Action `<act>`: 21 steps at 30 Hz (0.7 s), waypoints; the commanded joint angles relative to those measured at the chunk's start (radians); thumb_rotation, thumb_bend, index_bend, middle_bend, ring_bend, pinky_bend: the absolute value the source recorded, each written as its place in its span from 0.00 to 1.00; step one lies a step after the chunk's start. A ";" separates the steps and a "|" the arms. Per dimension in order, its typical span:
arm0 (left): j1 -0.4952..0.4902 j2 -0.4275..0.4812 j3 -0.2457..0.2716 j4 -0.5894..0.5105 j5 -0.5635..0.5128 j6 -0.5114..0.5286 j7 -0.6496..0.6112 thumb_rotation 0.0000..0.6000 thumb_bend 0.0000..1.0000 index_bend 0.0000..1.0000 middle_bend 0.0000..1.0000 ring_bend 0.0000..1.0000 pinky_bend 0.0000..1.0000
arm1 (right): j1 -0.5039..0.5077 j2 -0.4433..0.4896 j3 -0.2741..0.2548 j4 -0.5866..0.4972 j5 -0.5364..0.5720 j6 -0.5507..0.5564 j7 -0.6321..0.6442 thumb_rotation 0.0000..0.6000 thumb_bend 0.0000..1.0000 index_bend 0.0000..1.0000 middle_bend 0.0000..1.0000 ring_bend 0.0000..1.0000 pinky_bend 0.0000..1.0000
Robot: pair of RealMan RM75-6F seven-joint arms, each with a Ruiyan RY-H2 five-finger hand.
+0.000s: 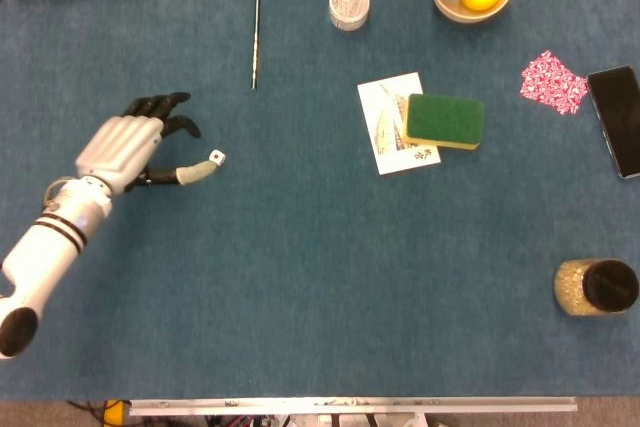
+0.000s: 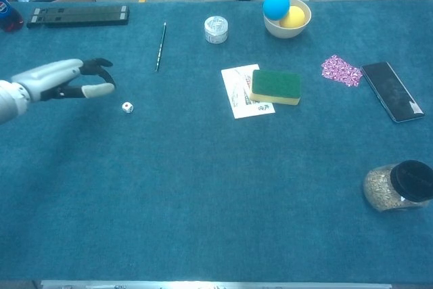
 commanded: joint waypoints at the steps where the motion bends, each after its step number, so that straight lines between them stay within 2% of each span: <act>1: -0.013 -0.034 0.007 0.020 -0.028 -0.007 0.028 0.13 0.04 0.28 0.03 0.00 0.00 | 0.000 0.000 -0.001 0.004 0.002 -0.001 0.002 1.00 0.29 0.32 0.22 0.10 0.18; 11: -0.038 -0.116 0.014 0.086 -0.074 -0.014 0.072 0.12 0.04 0.28 0.03 0.00 0.00 | -0.008 -0.002 -0.003 0.022 0.013 0.001 0.021 1.00 0.29 0.32 0.22 0.11 0.18; 21: -0.048 -0.135 0.021 0.090 -0.099 -0.013 0.096 0.13 0.04 0.30 0.03 0.00 0.00 | -0.019 0.002 -0.003 0.038 0.021 0.007 0.045 1.00 0.29 0.32 0.22 0.10 0.18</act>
